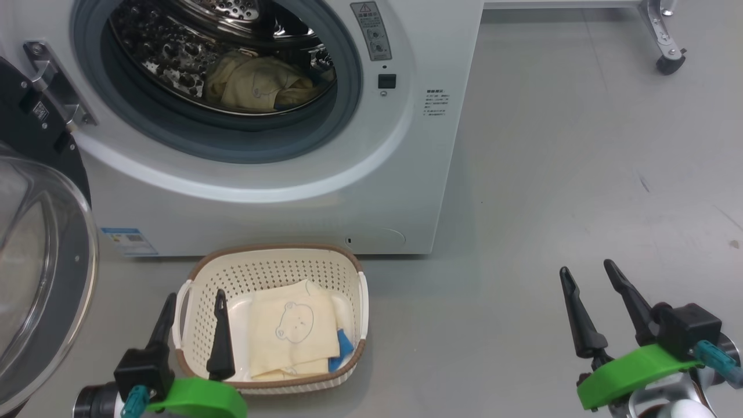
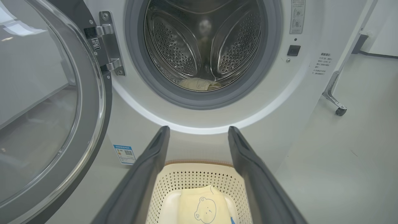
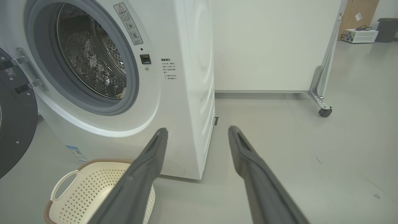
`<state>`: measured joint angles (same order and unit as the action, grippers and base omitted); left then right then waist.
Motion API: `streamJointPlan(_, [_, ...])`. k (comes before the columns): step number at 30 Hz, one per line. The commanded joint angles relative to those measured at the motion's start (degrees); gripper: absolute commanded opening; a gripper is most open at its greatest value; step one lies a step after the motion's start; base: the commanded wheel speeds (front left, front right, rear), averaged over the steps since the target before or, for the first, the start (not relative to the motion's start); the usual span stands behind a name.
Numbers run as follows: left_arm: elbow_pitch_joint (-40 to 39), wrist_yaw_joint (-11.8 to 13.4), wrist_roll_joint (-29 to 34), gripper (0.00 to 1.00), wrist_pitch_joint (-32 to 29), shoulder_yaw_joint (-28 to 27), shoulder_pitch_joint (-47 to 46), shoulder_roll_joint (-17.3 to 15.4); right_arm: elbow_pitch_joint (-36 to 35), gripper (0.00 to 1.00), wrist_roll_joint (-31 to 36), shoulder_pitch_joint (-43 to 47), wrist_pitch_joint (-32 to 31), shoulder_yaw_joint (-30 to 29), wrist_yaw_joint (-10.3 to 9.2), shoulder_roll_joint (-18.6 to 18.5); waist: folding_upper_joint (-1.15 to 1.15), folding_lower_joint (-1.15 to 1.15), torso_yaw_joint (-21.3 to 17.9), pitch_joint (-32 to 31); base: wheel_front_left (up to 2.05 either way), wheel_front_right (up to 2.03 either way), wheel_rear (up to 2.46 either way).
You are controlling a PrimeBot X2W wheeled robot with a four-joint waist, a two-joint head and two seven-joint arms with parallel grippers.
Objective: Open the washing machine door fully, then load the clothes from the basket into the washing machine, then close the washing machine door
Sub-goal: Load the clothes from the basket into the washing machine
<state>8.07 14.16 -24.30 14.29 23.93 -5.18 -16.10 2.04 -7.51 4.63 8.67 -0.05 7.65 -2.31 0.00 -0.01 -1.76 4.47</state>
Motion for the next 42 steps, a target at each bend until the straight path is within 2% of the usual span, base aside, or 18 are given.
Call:
streamJointPlan(1, [-1.57,5.22,0.1,1.0,0.27,-2.12,-1.17,-1.11,-2.22,1.0,-0.04,-0.86,-0.19,0.9,-0.16,-0.56,0.0,0.01,-0.05,0.03,0.0,0.0,0.0])
streamJointPlan(24, [-1.92,5.9,0.26,1.0,-0.05,-1.48,-2.73,-1.5,-2.66,1.0,-0.56,-1.41,0.1,0.88,-0.16,-0.56,0.0,0.01,-0.23,1.47,0.0,0.0,0.0])
streamJointPlan(35, [2.2,1.49,-1.74,1.0,-2.28,-0.35,-10.17,-0.97,-3.33,1.0,-1.28,-5.45,1.1,2.13,-0.16,-0.56,0.0,0.01,-0.84,9.95,0.0,0.0,0.0])
streamJointPlan(42, [11.16,-3.57,-3.93,1.0,-6.6,1.43,-17.44,0.08,-2.64,1.0,-1.54,-9.45,2.12,3.51,-0.16,-0.56,0.0,0.01,-2.46,16.22,0.0,0.0,0.0])
